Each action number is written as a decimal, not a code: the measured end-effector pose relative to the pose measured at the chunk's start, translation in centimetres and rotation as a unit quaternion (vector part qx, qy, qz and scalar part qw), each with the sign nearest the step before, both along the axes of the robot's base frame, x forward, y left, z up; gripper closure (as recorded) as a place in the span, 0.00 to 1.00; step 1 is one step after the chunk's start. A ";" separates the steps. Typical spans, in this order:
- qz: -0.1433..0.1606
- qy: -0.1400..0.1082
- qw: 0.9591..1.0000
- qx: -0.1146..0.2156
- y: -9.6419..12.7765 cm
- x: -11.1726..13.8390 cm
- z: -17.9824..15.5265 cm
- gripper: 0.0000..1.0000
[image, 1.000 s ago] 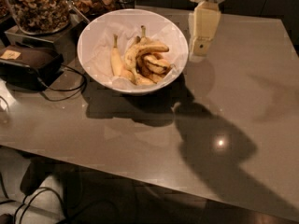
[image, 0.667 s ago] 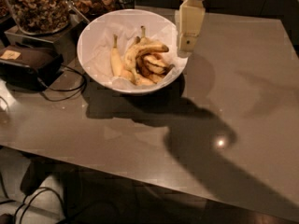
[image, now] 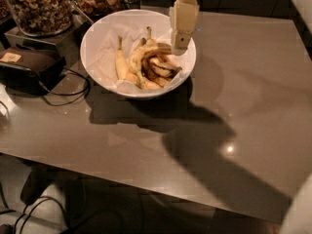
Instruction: Pick banana from white bowl
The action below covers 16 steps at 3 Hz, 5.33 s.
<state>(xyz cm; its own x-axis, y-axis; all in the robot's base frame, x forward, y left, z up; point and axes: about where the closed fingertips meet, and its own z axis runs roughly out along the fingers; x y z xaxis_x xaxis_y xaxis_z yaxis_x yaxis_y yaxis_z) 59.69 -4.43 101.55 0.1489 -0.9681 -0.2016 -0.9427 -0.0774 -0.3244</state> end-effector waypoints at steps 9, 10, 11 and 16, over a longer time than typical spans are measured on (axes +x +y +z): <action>0.017 0.089 0.996 -0.007 2.4 6.1 -9.2 0.45; 0.016 0.093 0.995 -0.011 2.2 6.1 -10.1 0.64; 0.016 0.093 0.996 -0.012 2.2 6.0 -10.0 0.87; 0.040 0.026 0.997 0.061 0.2 2.2 -2.5 1.00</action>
Offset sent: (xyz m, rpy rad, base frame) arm 0.0120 0.0482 -0.0281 -0.0474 0.1323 0.1130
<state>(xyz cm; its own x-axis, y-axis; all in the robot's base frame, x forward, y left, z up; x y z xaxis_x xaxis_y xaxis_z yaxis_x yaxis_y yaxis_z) 61.89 -4.23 99.03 0.2111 -0.9215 -0.3259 -0.9511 -0.1167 -0.2861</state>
